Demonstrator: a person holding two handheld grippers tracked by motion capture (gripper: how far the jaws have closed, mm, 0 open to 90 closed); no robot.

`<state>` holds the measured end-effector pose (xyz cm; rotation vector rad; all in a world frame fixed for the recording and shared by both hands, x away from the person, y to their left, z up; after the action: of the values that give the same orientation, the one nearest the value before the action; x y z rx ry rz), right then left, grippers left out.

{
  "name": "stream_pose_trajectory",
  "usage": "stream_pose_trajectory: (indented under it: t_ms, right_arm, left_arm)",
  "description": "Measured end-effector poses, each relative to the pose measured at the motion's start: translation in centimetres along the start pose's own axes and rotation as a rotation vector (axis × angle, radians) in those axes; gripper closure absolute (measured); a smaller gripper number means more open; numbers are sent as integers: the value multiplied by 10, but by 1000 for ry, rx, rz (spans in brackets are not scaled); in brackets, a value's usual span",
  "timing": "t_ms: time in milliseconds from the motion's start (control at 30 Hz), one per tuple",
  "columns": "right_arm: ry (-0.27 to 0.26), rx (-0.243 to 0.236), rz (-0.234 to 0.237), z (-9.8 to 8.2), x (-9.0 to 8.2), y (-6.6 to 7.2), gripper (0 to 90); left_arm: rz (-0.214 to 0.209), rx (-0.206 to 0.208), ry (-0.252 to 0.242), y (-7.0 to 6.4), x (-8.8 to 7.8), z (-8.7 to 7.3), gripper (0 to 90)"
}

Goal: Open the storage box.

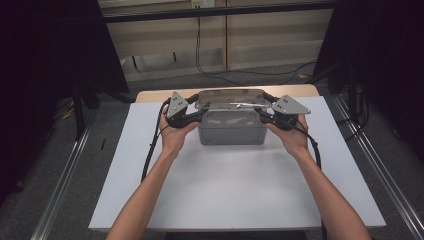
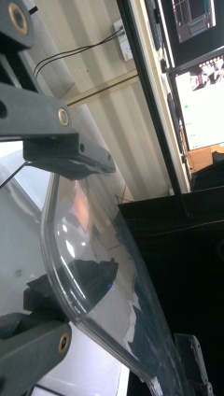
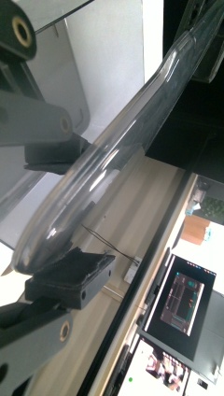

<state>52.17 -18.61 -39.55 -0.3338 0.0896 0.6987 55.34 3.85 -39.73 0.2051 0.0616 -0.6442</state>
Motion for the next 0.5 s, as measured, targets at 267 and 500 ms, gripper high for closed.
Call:
stream_pose_trajectory:
  t_ms: [267, 500]
  right_arm:
    - [-19, 4, 5, 8, 5, -3, 502]
    - [-36, 33, -1, 6, 4, -9, 510]
  left_arm:
    - [5, -8, -6, 3, 3, 6, 480]
    - [7, -16, -3, 5, 5, 8, 487]
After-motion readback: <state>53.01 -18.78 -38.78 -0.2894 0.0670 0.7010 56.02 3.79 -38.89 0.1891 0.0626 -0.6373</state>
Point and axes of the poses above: each handheld gripper's, and its own axes: x roughly forward along the jaws, z roughly out of its top, y roughly to its left, the point moved 9 cm from there along x, roughly forward along the jaws, and after that the axes turned 11 degrees about z, right-handed, at the moved point
